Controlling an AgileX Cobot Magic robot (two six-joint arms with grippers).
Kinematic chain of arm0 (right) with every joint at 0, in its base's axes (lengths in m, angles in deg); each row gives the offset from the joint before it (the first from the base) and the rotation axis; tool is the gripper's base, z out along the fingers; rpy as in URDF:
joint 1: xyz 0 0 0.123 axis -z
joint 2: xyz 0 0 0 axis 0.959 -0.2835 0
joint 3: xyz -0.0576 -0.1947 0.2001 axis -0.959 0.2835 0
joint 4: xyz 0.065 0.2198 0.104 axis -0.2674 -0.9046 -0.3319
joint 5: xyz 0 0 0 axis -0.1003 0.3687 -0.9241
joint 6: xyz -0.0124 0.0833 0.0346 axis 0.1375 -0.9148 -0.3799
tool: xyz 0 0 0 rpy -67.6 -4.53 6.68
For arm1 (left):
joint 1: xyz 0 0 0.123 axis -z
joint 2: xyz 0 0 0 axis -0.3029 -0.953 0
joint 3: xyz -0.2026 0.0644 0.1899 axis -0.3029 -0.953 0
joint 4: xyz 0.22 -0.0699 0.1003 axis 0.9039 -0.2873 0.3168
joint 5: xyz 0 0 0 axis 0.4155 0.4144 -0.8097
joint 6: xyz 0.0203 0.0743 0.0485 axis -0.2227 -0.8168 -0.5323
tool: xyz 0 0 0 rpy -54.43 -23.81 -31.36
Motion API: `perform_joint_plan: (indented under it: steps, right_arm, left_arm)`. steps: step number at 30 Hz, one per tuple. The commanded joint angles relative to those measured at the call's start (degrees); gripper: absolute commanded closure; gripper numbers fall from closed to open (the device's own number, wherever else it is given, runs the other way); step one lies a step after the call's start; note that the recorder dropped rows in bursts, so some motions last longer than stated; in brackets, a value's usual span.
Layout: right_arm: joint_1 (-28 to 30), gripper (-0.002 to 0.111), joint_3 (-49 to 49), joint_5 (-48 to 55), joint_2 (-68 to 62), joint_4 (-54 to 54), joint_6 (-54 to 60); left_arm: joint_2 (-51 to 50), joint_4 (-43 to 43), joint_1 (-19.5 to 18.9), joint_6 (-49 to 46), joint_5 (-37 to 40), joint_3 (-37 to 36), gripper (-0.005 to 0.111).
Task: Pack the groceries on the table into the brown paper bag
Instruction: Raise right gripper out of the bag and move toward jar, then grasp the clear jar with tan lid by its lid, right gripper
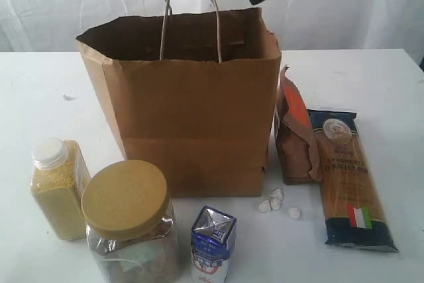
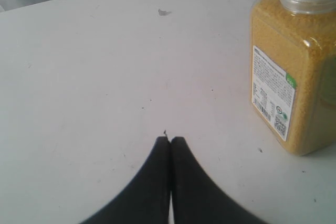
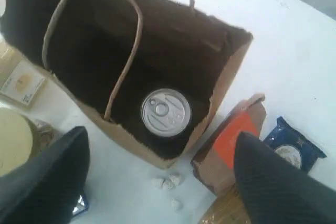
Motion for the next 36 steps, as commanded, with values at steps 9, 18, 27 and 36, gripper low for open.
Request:
perform_joint_plan:
  steps: [9,18,27,36]
  right_arm:
    - [-2.73,0.038,18.05,1.88,15.74,-2.3,-0.26]
    - [-10.48,0.038,25.2,0.0,21.78,-3.32,-1.12]
    - [-21.01,0.024,28.66,-8.77,18.88,-5.04,-1.92]
    - [-26.0,0.012,25.92,-11.94,5.61,-5.03,-1.84]
  left_arm:
    - [0.29,-0.57,-0.22,0.05,-0.02,-0.24,0.107]
    - [0.29,-0.57,-0.22,0.05,-0.02,-0.24,0.107]
    - [0.29,-0.57,-0.22,0.05,-0.02,-0.24,0.107]
    - [0.29,-0.57,-0.22,0.05,-0.02,-0.24,0.107]
